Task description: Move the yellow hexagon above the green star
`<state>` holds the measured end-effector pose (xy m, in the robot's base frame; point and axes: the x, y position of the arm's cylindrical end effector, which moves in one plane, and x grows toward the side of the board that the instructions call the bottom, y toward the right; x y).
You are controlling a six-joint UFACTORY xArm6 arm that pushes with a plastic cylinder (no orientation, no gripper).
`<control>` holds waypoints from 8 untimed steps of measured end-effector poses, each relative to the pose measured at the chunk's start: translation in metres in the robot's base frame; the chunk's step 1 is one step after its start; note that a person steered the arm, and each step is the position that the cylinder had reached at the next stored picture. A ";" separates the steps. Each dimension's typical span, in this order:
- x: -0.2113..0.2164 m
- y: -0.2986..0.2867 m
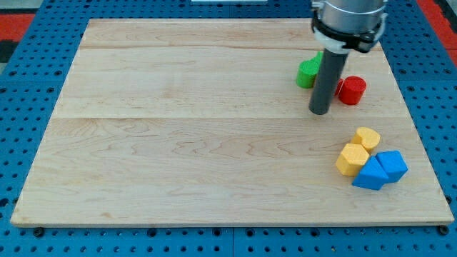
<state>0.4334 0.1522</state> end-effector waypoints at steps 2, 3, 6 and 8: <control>0.012 0.098; 0.048 0.140; 0.178 0.085; 0.139 0.091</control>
<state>0.5722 0.2435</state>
